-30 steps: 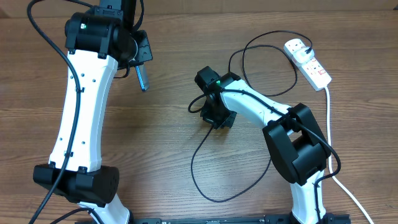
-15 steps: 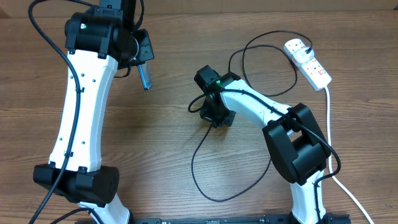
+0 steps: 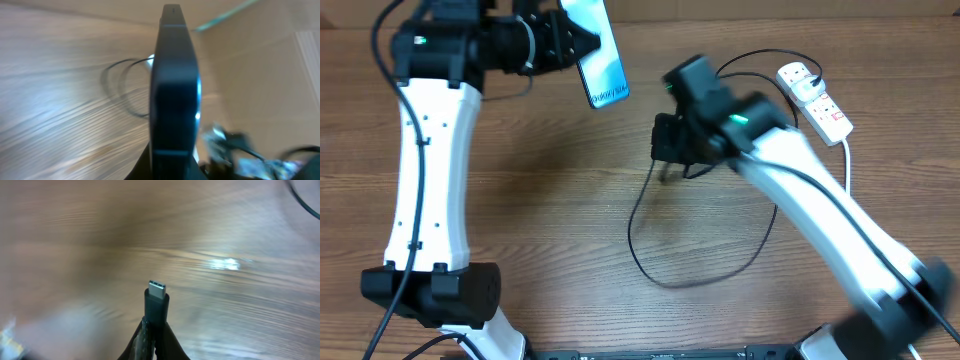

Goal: Plug charger to phone and switch on socket
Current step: 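Lift the cable plug with the right gripper toward the held phone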

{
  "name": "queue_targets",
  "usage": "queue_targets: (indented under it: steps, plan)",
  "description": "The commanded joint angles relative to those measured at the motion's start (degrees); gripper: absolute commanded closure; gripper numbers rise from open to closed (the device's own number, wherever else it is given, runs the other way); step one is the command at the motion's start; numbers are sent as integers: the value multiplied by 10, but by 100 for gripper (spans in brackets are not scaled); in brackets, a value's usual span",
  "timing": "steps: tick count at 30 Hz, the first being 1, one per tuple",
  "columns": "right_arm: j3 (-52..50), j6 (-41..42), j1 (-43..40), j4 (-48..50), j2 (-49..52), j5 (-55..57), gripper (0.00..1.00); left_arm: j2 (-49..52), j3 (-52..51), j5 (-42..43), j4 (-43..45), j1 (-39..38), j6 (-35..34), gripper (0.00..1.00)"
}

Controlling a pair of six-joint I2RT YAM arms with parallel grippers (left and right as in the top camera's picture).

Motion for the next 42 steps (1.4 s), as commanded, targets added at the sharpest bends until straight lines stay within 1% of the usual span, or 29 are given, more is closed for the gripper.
queue_targets:
  steps: [1, 4, 7, 9, 10, 14, 17, 20, 23, 26, 29, 31, 33, 35, 40, 42]
  plan:
    - [9, -77, 10, -9, -70, -91, 96, -3, 8, 195, 23, 17, -5, 96]
    - [9, -94, 14, -11, -106, -124, 96, -3, 8, 267, 42, 18, -6, 96]
    - [9, -122, 14, -8, -127, -186, 96, -3, 8, 324, 66, 18, -37, 96]
    - [9, -143, 14, -2, -131, -233, 96, -3, 8, 341, 75, 18, -59, 96]
    - [9, -150, 14, 1, -132, -249, 96, -3, 8, 349, 76, 18, -59, 96]
    - [9, -148, 14, 4, -132, -254, 96, -3, 8, 350, 74, 18, -58, 96]
    - [9, -143, 14, 6, -132, -247, 96, -3, 8, 334, 63, 17, -31, 96]
    - [9, -113, 14, -1, -132, -198, 96, -3, 8, 282, 13, 14, 3, 96]
    - [9, -110, 14, -14, -132, -169, 96, -3, 8, 223, -40, 8, 43, 96]
    - [9, -110, 14, -21, -132, -148, 96, -1, 8, 206, -70, 0, 75, 96]
    - [9, -110, 25, -31, -132, -123, 96, 3, 8, 197, -74, -11, 77, 96]
    - [9, -110, 39, -37, -132, -113, 96, 5, 8, 171, -75, -19, 77, 96]
    - [9, -108, 54, -43, -131, -90, 96, 7, 8, 153, -76, -30, 77, 96]
    - [8, -95, 67, -52, -129, -52, 96, 12, 8, 154, -74, -43, 77, 96]
    - [8, -96, 70, -63, -116, -44, 96, 16, 8, 151, -75, -59, 103, 96]
    - [8, -95, 70, -65, -115, -37, 96, 16, 8, 139, -75, -59, 109, 96]
